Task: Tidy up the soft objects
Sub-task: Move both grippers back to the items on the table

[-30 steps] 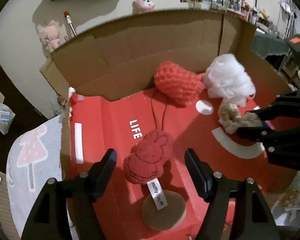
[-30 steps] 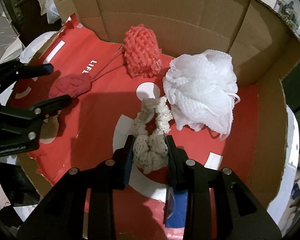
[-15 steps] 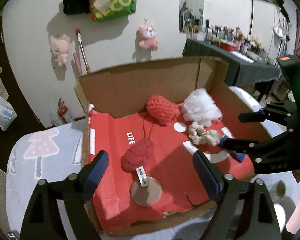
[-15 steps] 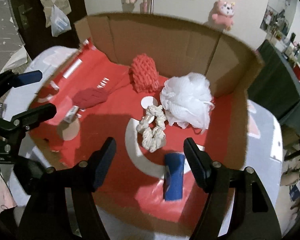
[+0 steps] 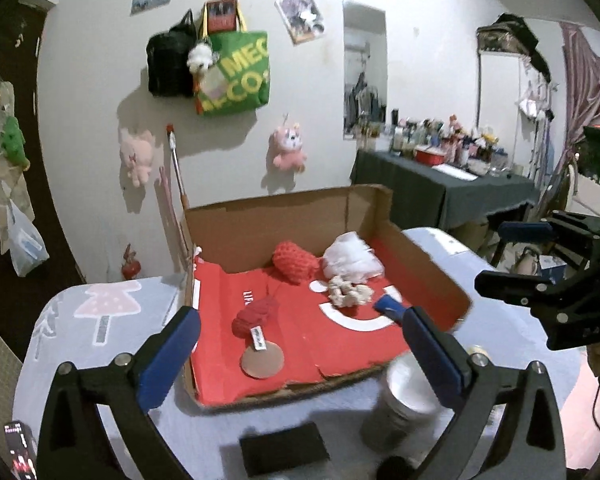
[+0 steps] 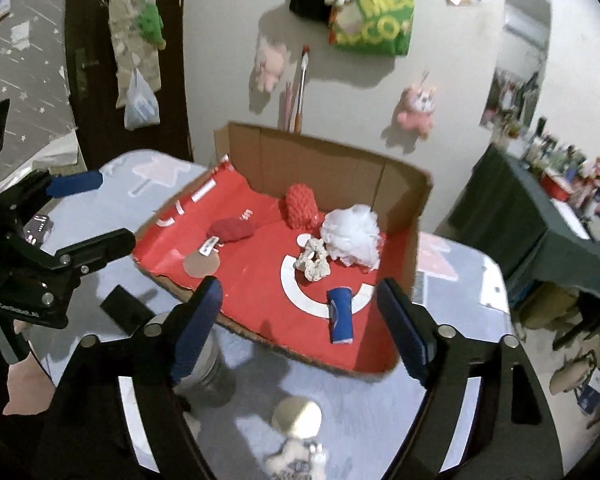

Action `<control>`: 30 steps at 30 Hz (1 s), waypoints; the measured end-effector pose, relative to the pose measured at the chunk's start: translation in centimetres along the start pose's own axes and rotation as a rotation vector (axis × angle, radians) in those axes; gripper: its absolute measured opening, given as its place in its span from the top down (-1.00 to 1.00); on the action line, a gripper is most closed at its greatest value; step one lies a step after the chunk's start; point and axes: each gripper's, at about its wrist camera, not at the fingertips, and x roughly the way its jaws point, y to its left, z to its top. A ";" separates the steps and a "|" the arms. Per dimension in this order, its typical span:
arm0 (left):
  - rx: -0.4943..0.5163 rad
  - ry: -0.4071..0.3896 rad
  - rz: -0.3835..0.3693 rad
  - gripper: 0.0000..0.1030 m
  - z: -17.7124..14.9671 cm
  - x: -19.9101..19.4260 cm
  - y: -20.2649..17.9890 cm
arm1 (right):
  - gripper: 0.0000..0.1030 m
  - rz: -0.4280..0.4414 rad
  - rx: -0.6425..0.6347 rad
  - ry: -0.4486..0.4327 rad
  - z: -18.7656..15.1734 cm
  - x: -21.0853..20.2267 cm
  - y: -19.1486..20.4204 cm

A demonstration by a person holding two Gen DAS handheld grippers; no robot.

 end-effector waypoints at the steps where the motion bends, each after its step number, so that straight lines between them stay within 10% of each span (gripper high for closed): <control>1: -0.004 -0.010 -0.001 -1.00 -0.2 -0.5 -0.3 | -0.60 -0.013 -0.004 -0.026 -0.4 -1.0 0.3; 13: -0.045 -0.119 -0.003 -1.00 -5.8 -6.8 -3.5 | -0.75 -0.140 0.042 -0.231 -8.3 -9.0 3.1; 30: -0.077 0.051 0.053 -1.00 -15.1 -2.7 -4.2 | -0.76 -0.150 0.168 -0.134 -17.5 -5.2 3.5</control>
